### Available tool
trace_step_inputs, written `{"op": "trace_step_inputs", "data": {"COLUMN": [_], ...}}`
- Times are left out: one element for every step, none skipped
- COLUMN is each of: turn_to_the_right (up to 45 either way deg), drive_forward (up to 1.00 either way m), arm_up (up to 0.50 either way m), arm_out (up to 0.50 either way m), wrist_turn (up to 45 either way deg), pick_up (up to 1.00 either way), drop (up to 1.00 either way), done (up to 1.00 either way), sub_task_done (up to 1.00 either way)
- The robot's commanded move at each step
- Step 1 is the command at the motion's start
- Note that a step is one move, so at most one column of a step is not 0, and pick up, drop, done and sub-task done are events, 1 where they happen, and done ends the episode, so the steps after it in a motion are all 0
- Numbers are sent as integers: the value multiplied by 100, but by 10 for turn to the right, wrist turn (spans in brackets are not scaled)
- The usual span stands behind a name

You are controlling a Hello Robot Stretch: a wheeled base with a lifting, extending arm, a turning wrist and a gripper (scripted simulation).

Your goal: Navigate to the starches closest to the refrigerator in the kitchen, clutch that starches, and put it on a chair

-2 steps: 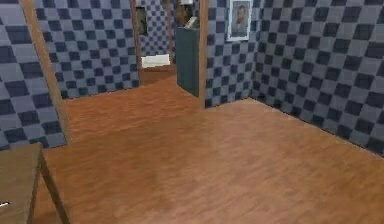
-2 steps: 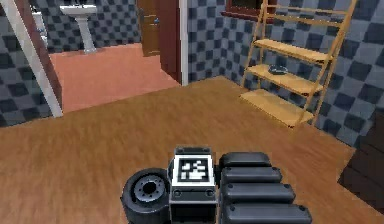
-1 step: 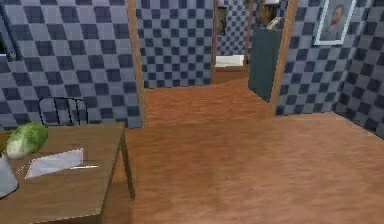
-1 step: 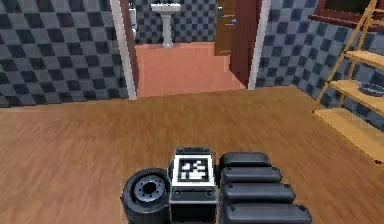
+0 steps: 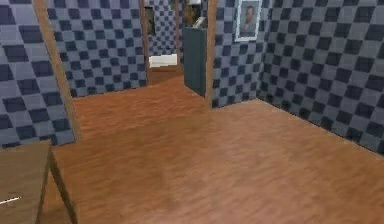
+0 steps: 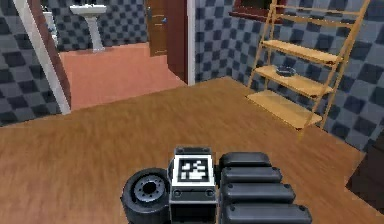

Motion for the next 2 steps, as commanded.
{"op": "trace_step_inputs", "data": {"turn_to_the_right": [-150, 90], "drive_forward": [0, 0], "arm_up": [0, 0], "arm_out": [0, 0], "wrist_turn": [0, 0], "pick_up": [0, 0], "drop": [0, 0], "done": [0, 0], "sub_task_done": [0, 0]}}
